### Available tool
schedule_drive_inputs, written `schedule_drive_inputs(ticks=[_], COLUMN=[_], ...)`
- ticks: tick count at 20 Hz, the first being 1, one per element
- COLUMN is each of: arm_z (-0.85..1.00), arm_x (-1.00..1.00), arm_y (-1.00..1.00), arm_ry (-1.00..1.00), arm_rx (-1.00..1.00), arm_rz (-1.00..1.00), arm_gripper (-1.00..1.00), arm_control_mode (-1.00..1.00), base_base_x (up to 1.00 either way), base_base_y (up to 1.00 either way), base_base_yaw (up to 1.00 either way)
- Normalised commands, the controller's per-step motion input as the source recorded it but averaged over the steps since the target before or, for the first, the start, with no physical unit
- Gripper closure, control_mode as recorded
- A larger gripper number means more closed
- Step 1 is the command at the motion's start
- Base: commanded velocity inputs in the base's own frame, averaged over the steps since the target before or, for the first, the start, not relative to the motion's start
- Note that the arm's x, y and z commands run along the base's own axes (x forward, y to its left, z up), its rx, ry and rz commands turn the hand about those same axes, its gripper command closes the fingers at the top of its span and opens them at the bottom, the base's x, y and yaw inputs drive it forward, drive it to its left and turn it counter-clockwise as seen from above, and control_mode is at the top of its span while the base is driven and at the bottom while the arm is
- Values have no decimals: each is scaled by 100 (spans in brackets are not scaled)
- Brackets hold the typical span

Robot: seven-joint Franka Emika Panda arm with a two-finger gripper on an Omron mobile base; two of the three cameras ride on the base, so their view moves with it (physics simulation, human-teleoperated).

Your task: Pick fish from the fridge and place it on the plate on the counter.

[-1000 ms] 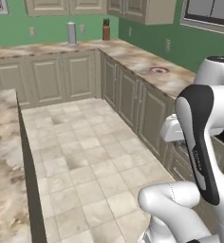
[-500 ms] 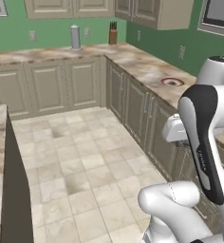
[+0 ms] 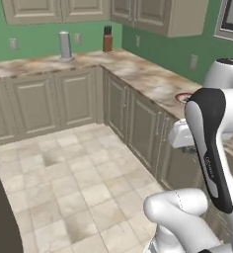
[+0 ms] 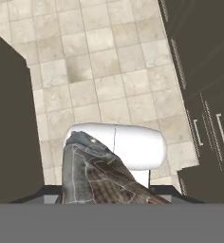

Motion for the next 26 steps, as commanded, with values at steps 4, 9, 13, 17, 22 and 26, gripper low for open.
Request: schedule_drive_inputs(ticks=[4,9,13,17,22,26], arm_z=[0,0,0,0,0,0], arm_x=[0,0,0,0,0,0], arm_y=[0,0,0,0,0,0], arm_ry=[0,0,0,0,0,0], arm_rx=[0,0,0,0,0,0], arm_rz=[0,0,0,0,0,0], arm_gripper=[100,100,100,100,100,100], arm_control_mode=[100,100,100,100,100,100], base_base_x=[74,44,36,35,39,38], base_base_y=[21,45,55,57,61,67], base_base_yaw=[-61,-74,-78,-79,-78,-77])
